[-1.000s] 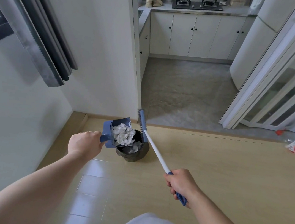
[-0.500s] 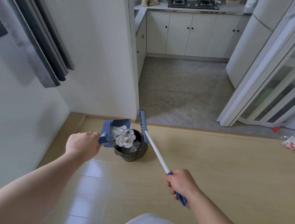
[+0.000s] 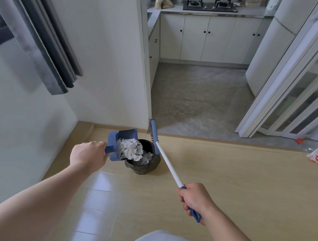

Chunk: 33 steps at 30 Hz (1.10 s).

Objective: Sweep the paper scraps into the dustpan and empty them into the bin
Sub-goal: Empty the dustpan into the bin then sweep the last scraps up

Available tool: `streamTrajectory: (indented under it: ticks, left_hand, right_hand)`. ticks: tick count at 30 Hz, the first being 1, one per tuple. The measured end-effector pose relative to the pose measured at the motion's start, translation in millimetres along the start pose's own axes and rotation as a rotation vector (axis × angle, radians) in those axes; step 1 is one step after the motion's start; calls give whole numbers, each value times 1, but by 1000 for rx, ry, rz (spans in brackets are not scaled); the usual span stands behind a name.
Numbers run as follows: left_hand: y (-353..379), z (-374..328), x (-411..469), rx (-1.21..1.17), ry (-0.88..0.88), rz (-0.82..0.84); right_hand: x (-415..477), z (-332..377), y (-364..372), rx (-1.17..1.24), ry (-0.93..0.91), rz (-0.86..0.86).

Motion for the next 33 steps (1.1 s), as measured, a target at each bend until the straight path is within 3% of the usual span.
streamTrajectory:
  ticks: [33]
  left_hand:
    - [-4,0,5,-33,-7,-29]
  right_hand:
    - [-5,7,-2,6,-16,-7]
Point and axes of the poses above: each hand's wrist, its own x-axis towards the middle knuckle, its own y-axis out of the palm, z = x × y, the point moved 2 cm from there along x, towards the middle knuckle, and after that the axes turned 3 degrees about y, right-handed, at the moved point
